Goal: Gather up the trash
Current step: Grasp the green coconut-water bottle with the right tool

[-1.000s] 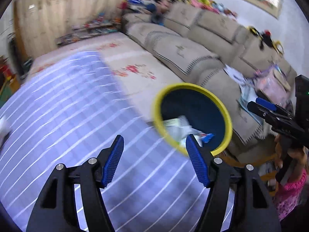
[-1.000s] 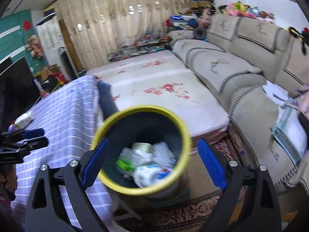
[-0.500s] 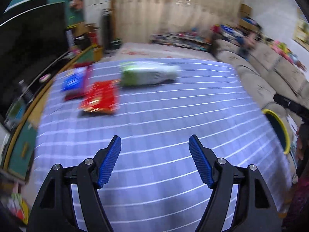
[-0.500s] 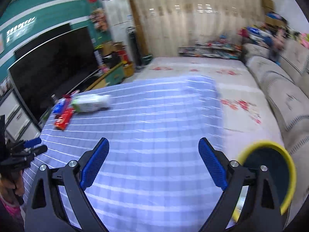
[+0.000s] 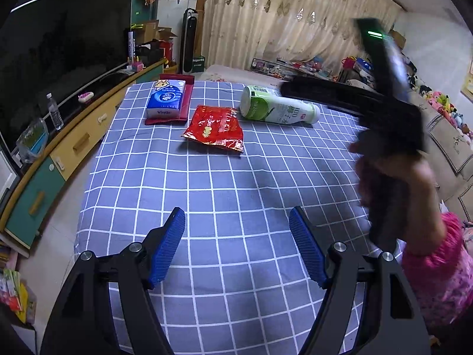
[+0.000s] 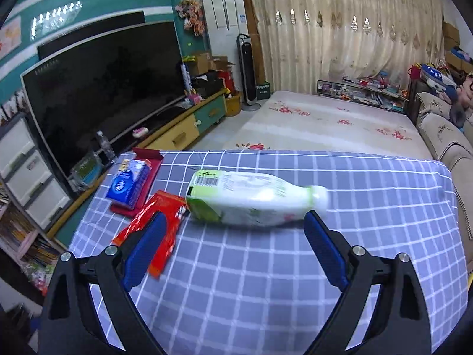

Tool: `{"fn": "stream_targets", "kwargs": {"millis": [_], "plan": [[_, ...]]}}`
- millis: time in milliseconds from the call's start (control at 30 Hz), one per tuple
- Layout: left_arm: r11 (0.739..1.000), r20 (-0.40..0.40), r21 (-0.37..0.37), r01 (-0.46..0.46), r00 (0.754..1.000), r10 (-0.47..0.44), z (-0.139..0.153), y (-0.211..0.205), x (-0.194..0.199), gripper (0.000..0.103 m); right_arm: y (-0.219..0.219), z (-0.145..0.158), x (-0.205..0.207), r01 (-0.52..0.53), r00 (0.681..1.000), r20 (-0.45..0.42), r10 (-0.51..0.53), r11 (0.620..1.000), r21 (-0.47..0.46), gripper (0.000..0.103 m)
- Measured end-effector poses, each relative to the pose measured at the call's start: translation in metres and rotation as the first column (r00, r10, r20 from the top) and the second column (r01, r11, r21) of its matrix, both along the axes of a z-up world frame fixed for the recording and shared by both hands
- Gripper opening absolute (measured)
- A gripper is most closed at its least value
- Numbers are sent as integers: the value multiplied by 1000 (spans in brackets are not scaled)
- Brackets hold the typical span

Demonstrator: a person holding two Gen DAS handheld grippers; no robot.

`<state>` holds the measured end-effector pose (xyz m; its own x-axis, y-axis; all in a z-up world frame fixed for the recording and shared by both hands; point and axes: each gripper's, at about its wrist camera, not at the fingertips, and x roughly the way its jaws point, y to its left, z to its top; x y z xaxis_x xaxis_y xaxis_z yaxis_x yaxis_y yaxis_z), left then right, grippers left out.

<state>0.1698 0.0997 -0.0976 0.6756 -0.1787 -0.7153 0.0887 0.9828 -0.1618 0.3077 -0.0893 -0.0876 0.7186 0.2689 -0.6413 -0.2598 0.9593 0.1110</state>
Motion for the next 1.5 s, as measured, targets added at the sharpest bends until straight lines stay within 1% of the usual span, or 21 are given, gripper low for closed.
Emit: {"fn": "stream_targets", "kwargs": {"millis": [200,300,400,533,700,867,1033,1133,1200,1233,1300,1367,1433,1500], "plan": [[1000,-8,-4,16,1000,-16,-2,-1,-2,73,40,-10,29,29,1000,5,-29,998,-60,89],[1000,-8,-6,21,1000,-21,0,-4,-3,73,57,-15,44,62,998,23,-60,990,-124,89],[999,1,-4,32,999,-32,3,-7,-5,73,60,-20,53,87,996,21,-84,983,-161,89],[999,5,3,40,999,-40,6,-12,-4,73,52,-25,57,106,994,3,-107,977,-187,89],[998,13,4,56,998,-56,11,-21,-8,73,25,-29,56,126,991,-20,-132,975,-184,89],[997,14,7,77,997,-77,13,-30,-8,73,-17,-32,40,149,987,-25,-157,969,-196,90],[994,21,11,108,994,-108,16,-44,-7,74,-84,-32,24,220,973,-25,-230,953,-211,91],[992,21,18,124,992,-124,17,-52,-5,74,-132,-33,18,280,954,-46,-296,935,-215,91],[991,23,21,133,991,-133,17,-57,-4,74,-152,-34,14,307,945,-54,-323,931,-195,91],[991,23,21,135,990,-136,17,-58,-3,74,-160,-32,11,315,942,-63,-329,934,-167,91],[990,22,19,141,990,-141,17,-62,-2,74,-165,-28,7,318,942,-71,-327,941,-112,91],[989,20,20,145,989,-145,16,-65,0,75,-159,-26,7,307,947,-83,-311,950,-56,91],[988,14,23,152,988,-152,15,-68,1,75,-152,-27,10,312,945,-91,-313,950,-34,91],[987,16,29,160,987,-160,16,-69,0,75,-142,-30,21,340,936,-96,-339,940,-15,91]]}}
